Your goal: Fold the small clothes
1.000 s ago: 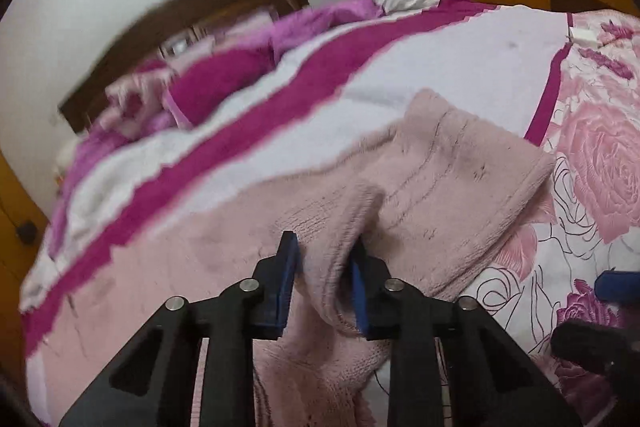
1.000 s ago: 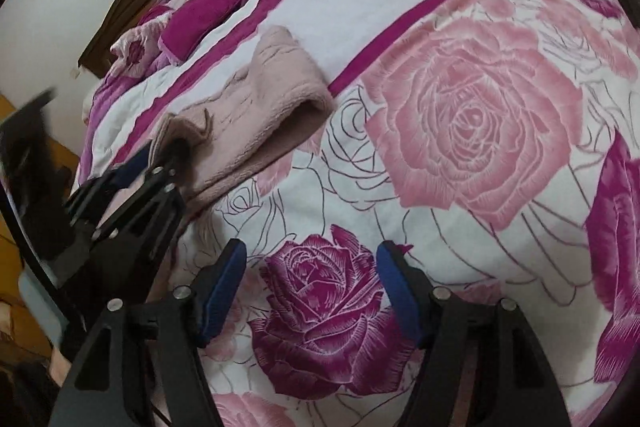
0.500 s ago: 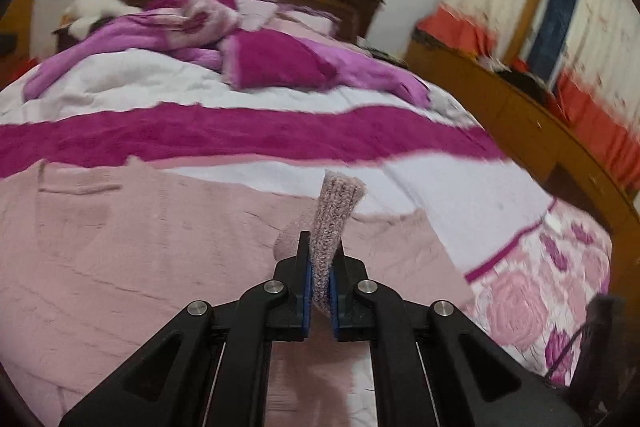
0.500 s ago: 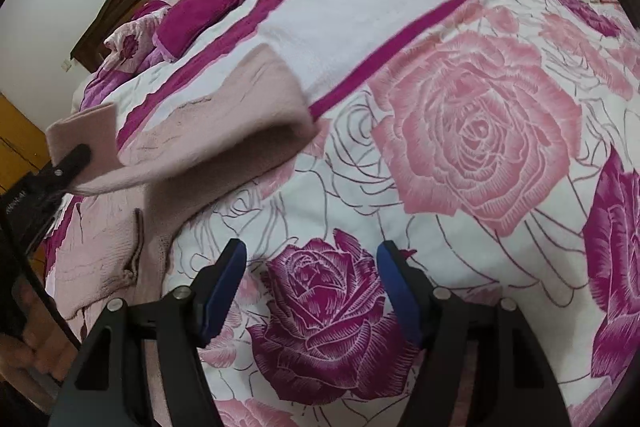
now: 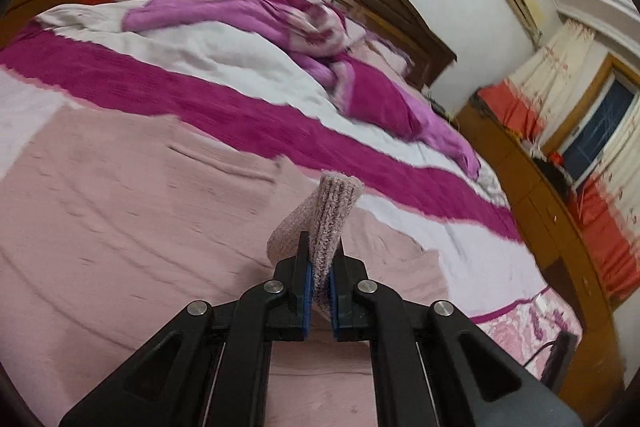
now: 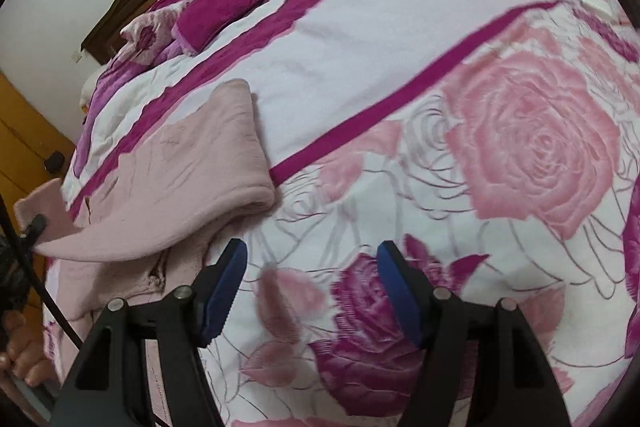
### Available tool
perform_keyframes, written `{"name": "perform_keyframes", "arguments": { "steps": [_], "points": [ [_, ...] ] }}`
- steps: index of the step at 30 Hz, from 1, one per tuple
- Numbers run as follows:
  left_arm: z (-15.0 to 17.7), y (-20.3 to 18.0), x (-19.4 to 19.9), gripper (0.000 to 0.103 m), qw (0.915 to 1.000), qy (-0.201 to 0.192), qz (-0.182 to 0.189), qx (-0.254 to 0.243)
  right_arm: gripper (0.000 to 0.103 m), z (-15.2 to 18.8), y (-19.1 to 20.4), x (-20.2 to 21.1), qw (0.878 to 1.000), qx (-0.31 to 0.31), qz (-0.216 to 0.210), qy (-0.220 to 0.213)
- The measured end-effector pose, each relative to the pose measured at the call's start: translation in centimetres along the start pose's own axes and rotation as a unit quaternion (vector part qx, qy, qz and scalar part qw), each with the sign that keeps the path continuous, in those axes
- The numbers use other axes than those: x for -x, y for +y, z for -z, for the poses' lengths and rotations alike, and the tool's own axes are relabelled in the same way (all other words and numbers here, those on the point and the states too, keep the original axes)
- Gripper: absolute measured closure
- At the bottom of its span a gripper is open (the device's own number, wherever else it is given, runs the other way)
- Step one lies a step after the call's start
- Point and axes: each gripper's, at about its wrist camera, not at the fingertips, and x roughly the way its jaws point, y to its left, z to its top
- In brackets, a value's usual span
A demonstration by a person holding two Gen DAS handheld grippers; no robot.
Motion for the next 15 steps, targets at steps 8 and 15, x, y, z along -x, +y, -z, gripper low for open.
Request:
{"name": "perform_keyframes", "arguments": {
  "steps": [8,15],
  "points": [
    [-2.2,6.3,1.4,0.103,0.9996,0.004,-0.009,0.025,0.032,0.3,1.9,-0.8,1.000,0.015,0.000,0.004],
    [-2.2,10.5,1.9,0.103,0.9987,0.004,-0.017,0.048,0.032,0.0,3.6,-1.7,1.000,0.000,-0.004,-0.011]
  ]
}}
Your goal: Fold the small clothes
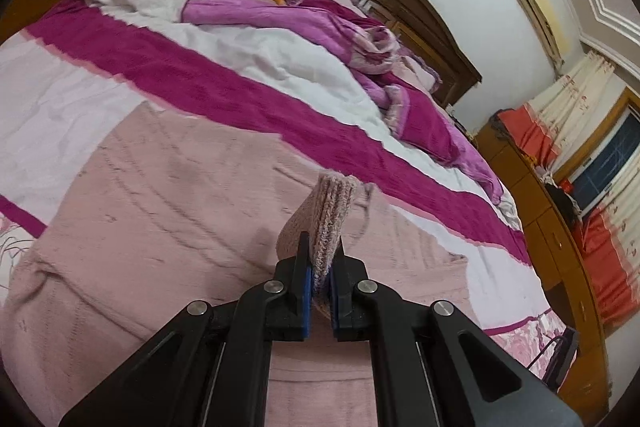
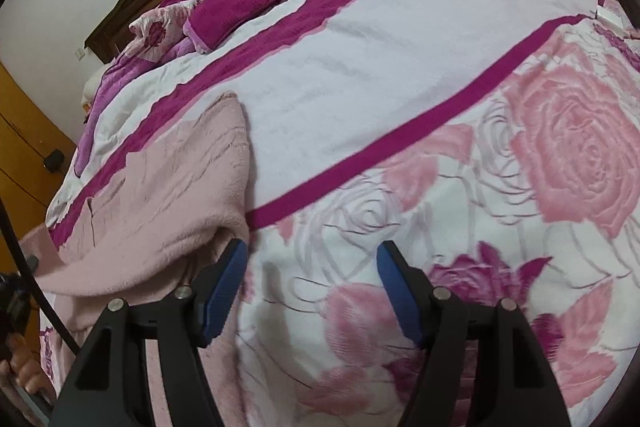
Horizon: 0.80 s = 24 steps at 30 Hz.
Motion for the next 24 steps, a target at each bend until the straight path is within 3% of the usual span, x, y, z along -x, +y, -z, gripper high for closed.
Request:
{"name": "perform_keyframes", "arguments": {
  "steps": [12,18,20,24],
  "points": [
    [-1.1,5.0,0.6,0.103,0.9994,0.007,-0.026,0.022,0.032,1.1,3.4,-1.7,0.999,0.044,0.010,-0.010],
    [0.1,7.8,-0.3,0.103,0.9942,0.040,-0.038,0.093,0.032,0.9,3.1,-1.9,0.999,0.041,0.007,-0.009],
    [0.3,8.5,-0.3,0.103,0.9918,0.036,-0.057,0.108,0.032,0.9,3.2,-1.9,0.999,0.044,0.011,-0.010],
    [0.6,10.7,0.1,0.103,0.9787,0.029,-0.109,0.172,0.032,1.1,3.4,-1.9,0.998,0.061,0.014,-0.010]
  ]
}}
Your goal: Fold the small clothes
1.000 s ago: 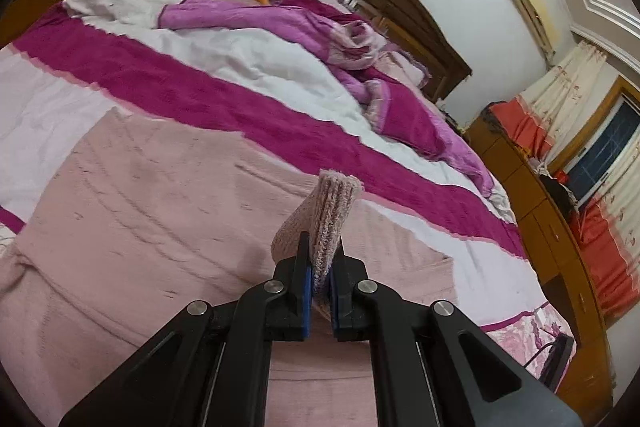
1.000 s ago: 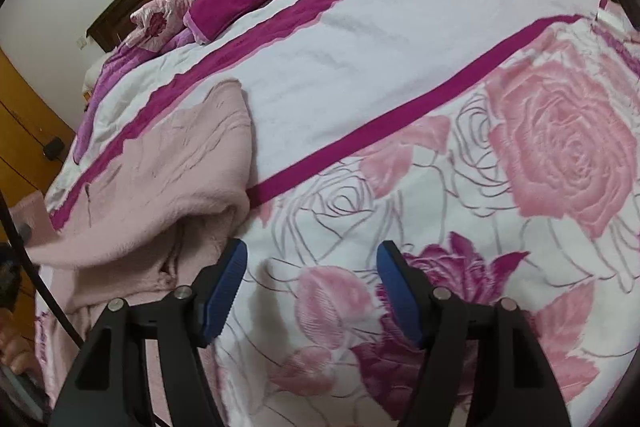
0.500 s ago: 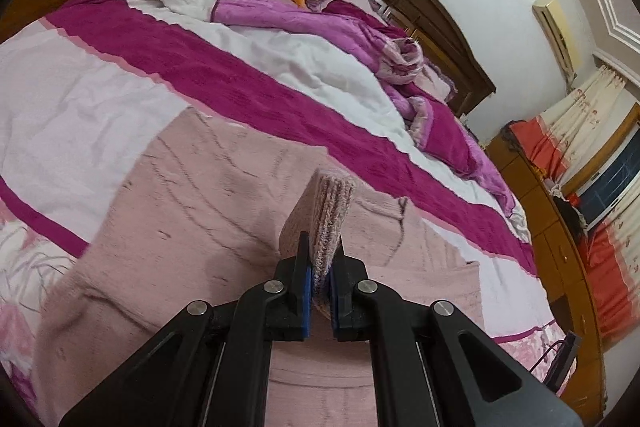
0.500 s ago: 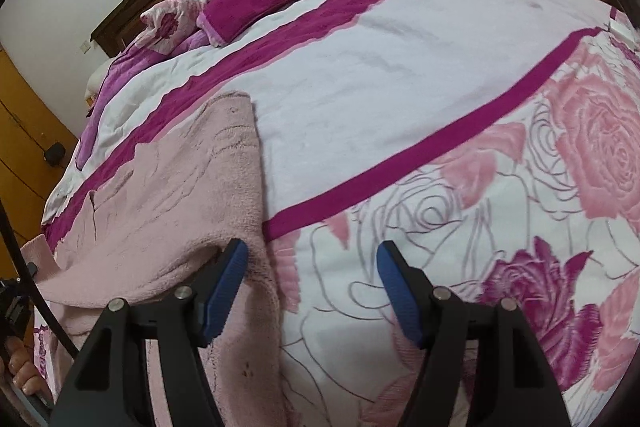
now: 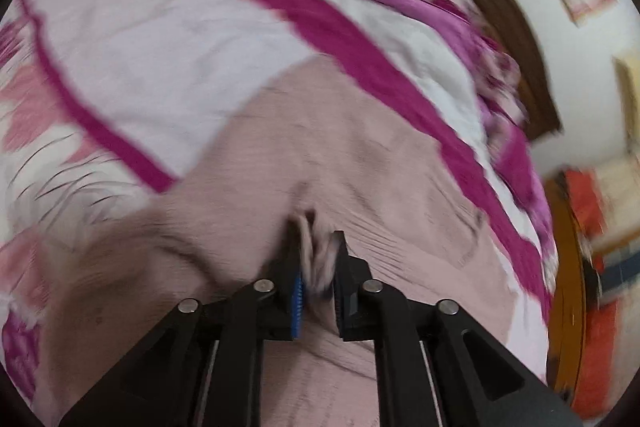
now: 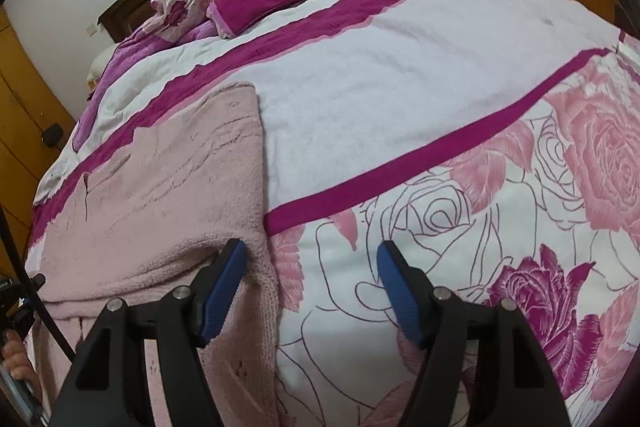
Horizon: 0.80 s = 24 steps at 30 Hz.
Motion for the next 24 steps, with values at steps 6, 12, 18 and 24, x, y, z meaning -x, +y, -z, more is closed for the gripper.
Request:
{"name": "perform_keyframes", "arguments": {
  "steps": [6,12,18,24],
  "points": [
    [-0.7,0.4,1.7,0.102,0.9984,-0.042,-0.037,-0.009,0.032,0.1,-0.3,0.3,1.000,0.008,-0.006,0.008],
    [-0.8,-1.3,4.8,0.095,0.9971,-0.020,-0.031,-0.067,0.032,-0.1,0.0,1.6,1.000,-0.007,-0.005,0.025],
    [2.1,-1.6,10.9,0.094,0.9867,0.002,-0.001,-0.163,0.032,2.3,0.7,10.5,0.998,-0.013,-0.054,0.010],
    [5.5,1.4,15.2,0.089,0.9861,0.024,0.036,-0.160,0.024,6.1,1.8,18.9,0.994,0.074,-0.073,-0.031]
  ]
}}
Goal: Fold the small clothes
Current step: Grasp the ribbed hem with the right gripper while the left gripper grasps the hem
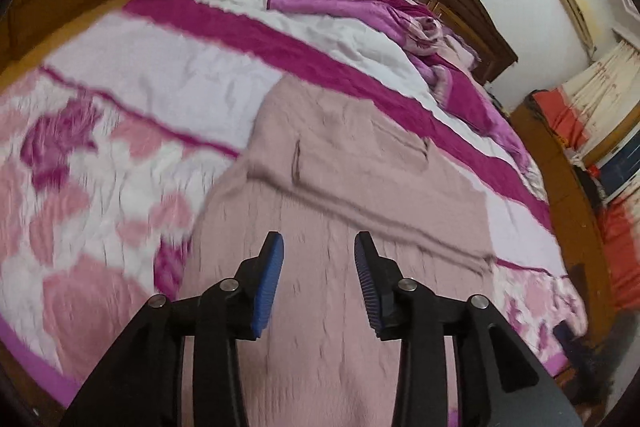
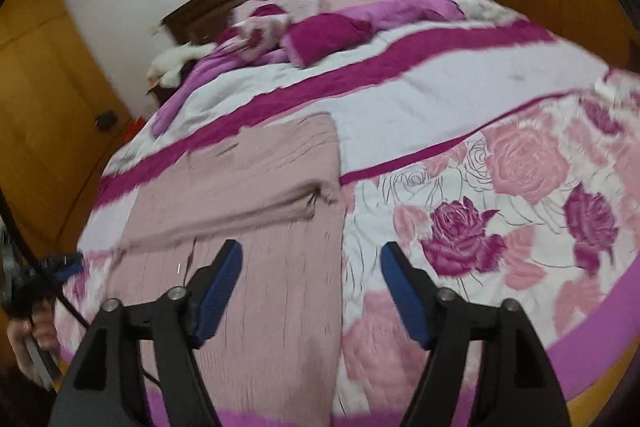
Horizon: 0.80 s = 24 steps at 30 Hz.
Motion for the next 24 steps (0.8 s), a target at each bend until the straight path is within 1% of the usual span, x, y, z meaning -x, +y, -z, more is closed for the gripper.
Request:
{"name": "perform_keyframes", "arguments": {
  "steps": [2,3,4,5,6,7,8,10,11,13,14,16,17,20,21,22,24],
  "points": [
    [1.2,0.5,0.4,0.089,0.9998,0.007,0.017,0.003,0.024,2.1,0.2,0.1,1.000,0.028,-0.008,0.011],
    [1.9,0.7,0.7,0.088,0.9998,0.007,0.017,-0.001,0.024,2.8,0.0,-0.1,0.999,0.029,-0.008,0.018],
    [2.4,1.0,0.9,0.087,0.9999,0.007,0.014,-0.003,0.024,4.0,-0.4,-0.9,0.999,0.018,-0.006,0.035],
    [3.0,1.5,1.2,0.084,0.9999,0.009,0.013,-0.001,0.024,4.9,-0.9,-1.6,0.999,0.004,-0.002,0.054],
    [3.8,2.6,1.7,0.082,0.9997,0.012,0.020,0.011,0.024,6.4,-1.7,-2.7,0.996,-0.024,-0.004,0.084],
    [4.3,3.3,2.2,0.081,0.9993,0.011,0.027,0.024,0.024,7.4,-2.3,-3.5,0.993,-0.047,-0.020,0.106],
    [5.1,4.8,3.0,0.080,0.9982,0.003,0.037,0.047,0.024,8.7,-3.0,-4.4,0.987,-0.077,-0.043,0.131],
    [6.3,7.1,4.2,0.080,0.9961,-0.014,0.044,0.075,0.024,10.4,-4.2,-5.8,0.976,-0.121,-0.076,0.167],
    [7.0,8.4,4.7,0.079,0.9946,-0.019,0.047,0.090,0.024,11.1,-4.7,-6.2,0.971,-0.137,-0.089,0.172],
    [7.8,10.1,4.7,0.079,0.9933,-0.014,0.043,0.107,0.023,11.5,-5.3,-6.2,0.970,-0.151,-0.109,0.156],
    [8.2,10.8,4.6,0.079,0.9932,-0.009,0.039,0.110,0.023,11.7,-5.6,-6.3,0.967,-0.161,-0.123,0.155],
    [8.9,12.1,3.9,0.079,0.9922,0.008,0.039,0.118,0.022,12.0,-5.9,-6.5,0.963,-0.174,-0.140,0.154],
    [9.3,12.6,3.3,0.079,0.9904,0.023,0.051,0.126,0.022,12.2,-6.0,-6.5,0.962,-0.176,-0.145,0.151],
    [10.5,12.6,1.4,0.079,0.9845,0.060,0.088,0.139,0.023,12.6,-5.8,-6.5,0.962,-0.171,-0.157,0.145],
    [10.8,12.4,1.0,0.079,0.9848,0.066,0.088,0.135,0.023,12.7,-5.8,-6.6,0.962,-0.170,-0.160,0.145],
    [11.2,12.1,0.4,0.079,0.9864,0.069,0.081,0.125,0.024,12.8,-5.5,-6.8,0.961,-0.169,-0.162,0.144],
    [11.5,11.8,-0.1,0.079,0.9893,0.054,0.071,0.115,0.026,12.6,-5.7,-7.2,0.960,-0.171,-0.168,0.141]
  ]
}}
